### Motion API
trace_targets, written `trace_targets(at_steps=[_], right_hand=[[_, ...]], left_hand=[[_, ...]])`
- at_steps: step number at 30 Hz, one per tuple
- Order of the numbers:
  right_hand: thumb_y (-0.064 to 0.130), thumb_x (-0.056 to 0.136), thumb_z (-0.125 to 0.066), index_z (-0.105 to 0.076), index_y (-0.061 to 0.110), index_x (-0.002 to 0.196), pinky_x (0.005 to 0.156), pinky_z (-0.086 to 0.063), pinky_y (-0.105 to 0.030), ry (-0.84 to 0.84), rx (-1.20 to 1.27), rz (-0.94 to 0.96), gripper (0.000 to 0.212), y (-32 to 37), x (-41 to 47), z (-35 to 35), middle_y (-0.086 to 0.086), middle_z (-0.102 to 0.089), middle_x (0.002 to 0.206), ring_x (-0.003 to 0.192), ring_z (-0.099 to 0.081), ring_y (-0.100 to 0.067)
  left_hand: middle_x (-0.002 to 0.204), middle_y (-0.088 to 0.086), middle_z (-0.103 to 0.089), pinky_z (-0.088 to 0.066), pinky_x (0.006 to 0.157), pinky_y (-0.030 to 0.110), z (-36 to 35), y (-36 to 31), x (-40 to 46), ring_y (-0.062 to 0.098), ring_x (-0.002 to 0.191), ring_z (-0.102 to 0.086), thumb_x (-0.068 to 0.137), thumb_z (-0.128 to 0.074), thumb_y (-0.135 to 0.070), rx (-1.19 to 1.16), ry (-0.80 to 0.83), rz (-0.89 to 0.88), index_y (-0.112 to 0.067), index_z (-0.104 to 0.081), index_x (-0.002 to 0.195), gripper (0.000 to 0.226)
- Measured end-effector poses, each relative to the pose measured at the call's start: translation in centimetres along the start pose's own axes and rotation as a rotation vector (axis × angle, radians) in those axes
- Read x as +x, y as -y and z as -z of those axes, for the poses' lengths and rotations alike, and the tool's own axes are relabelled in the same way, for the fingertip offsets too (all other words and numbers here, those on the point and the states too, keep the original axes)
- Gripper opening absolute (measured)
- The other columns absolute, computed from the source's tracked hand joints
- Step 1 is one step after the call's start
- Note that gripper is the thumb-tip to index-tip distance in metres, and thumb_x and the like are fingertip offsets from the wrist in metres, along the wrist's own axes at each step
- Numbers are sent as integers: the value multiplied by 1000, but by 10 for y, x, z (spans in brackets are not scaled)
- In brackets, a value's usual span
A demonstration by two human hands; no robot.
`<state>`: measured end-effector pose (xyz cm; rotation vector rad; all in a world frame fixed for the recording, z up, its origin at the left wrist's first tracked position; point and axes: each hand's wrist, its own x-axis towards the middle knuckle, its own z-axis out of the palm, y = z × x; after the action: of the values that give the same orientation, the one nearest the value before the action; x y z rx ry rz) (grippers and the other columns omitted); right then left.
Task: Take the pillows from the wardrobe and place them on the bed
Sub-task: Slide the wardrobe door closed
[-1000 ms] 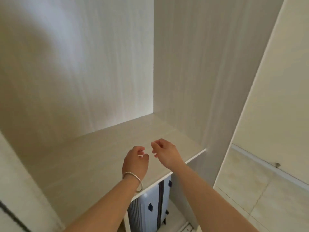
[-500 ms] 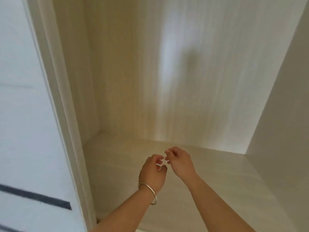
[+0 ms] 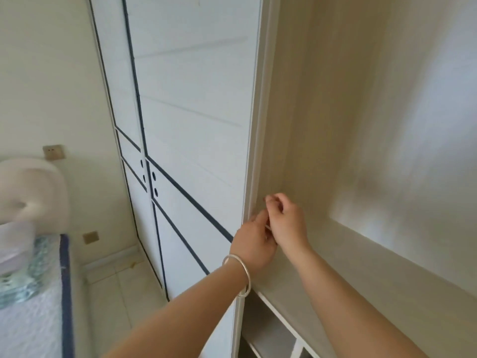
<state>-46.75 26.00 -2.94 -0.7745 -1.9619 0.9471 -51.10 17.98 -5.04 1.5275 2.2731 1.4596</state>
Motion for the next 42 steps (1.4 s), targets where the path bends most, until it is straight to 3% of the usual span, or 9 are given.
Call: trace_targets(at_steps=[6,10,13,18,21,27,33,39,42], right_hand=[[62,74,-51,-47,31,73,63,-48,-33,43,93,101,32,33,1,-8,9,-59,66,64,-59,-15],[56,73,-59,-43,20,70,57,-44,-33,58,-11,4,40,50,8,-18,1,-54,66,61,-55,-20],[52,70,-63,-44,15,68,61,-48,-37,44,-56,-83,42,57,15,-21,1,-51,64,62,-55,-23],[57,56,-57,-59,11,89,73,-57,-43,45,-45,-134,56,56,8,-13,-6,-71,84,76,-67,-23],[55,53,-55,-60,17,88,72,-58,-42,24,-50,-149,52,50,-2,-1,-2,-71,81,74,-68,-21],[44,53,-52,-60,23,81,62,-55,-30,-96,-19,-136,35,40,-48,43,7,-68,67,69,-66,-15],[36,76,-66,-54,21,88,61,-52,-27,-319,-86,-78,23,38,-105,98,8,-65,78,73,-64,-14],[38,77,-69,-54,16,94,58,-50,-24,-395,-171,-32,31,31,-159,161,0,-70,79,68,-65,-15],[43,78,-65,-53,15,95,64,-54,-36,-390,-245,-51,35,29,-182,192,-2,-69,80,72,-65,-21]], left_hand=[[95,-5,-62,-46,48,28,30,2,-4,16,59,-55,78,-54,-19,238,-252,-229,-18,-63,106,30],[92,-12,-51,-47,49,26,47,9,-4,4,67,-54,79,-60,-29,244,-364,-133,-20,-56,94,19],[99,-14,-49,-50,61,29,49,10,3,6,82,-57,82,-60,-38,209,-338,-18,-20,-49,101,29],[96,-8,-51,-47,69,24,46,16,1,8,86,-55,83,-61,-30,66,-294,-136,-15,-51,99,24],[98,-6,-52,-53,73,30,46,17,-3,8,85,-58,85,-55,-33,12,-195,-210,-17,-53,98,21],[89,1,-58,-48,64,36,28,1,-24,18,78,-53,85,-49,-23,33,-116,-560,-11,-61,88,17],[92,8,-62,-46,63,36,-6,-38,-50,19,78,-51,86,-48,-12,-9,-122,-837,-15,-50,93,8],[91,11,-62,-48,60,36,-46,-77,-83,21,79,-51,84,-53,-15,-2,-186,-860,-16,-51,103,19],[88,11,-62,-44,63,34,-63,-105,-102,21,78,-48,83,-53,-20,24,-210,-873,-17,-50,101,18]])
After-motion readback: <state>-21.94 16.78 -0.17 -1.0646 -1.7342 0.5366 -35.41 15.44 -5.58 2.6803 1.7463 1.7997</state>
